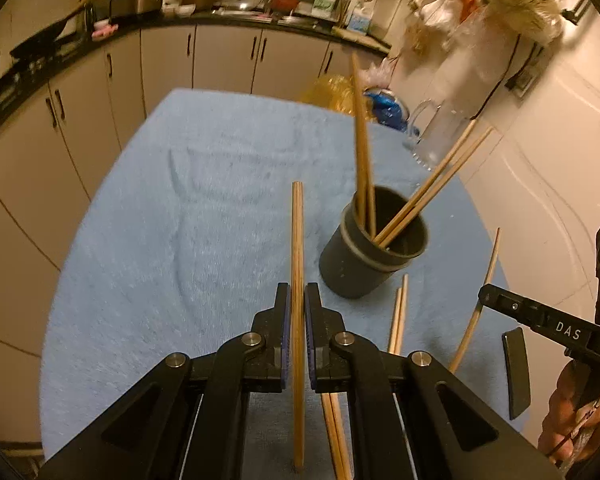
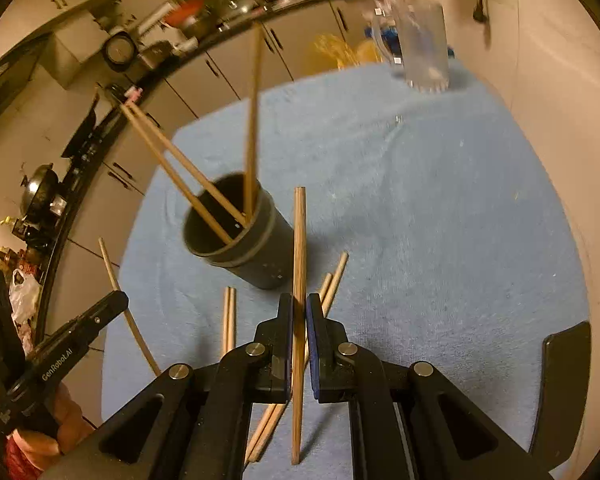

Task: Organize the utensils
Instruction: 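Raise both held chopsticks upright and carry them over the grey cup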

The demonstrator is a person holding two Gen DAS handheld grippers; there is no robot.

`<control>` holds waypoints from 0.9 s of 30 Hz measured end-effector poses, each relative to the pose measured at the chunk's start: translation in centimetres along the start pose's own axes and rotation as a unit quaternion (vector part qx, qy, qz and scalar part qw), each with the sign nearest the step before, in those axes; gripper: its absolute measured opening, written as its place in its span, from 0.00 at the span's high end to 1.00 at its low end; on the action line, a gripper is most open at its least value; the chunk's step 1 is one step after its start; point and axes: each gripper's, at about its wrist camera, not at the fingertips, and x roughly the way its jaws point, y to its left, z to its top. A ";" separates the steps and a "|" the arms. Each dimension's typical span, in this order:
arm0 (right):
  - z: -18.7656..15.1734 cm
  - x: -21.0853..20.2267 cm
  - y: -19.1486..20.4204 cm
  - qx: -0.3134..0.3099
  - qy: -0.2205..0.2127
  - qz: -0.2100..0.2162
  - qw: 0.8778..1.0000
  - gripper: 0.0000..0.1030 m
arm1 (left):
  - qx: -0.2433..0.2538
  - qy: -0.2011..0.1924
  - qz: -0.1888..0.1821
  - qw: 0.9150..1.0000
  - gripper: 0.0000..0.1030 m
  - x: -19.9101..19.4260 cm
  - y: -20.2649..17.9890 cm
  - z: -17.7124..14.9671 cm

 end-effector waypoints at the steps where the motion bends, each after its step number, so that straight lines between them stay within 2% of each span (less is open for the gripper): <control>1: -0.2 -0.1 0.4 -0.002 -0.005 0.001 1.000 0.94 | 0.003 -0.004 0.000 1.000 0.94 -0.4 -0.2 -0.2; 15: -0.7 -3.1 2.3 -0.006 -0.063 0.000 0.998 0.94 | 0.038 -0.039 0.010 0.998 0.94 -4.6 -0.6 0.7; 27: -0.2 -4.8 2.8 -0.006 -0.084 0.005 0.996 0.94 | 0.055 -0.060 0.034 0.996 0.94 -6.1 -1.4 1.6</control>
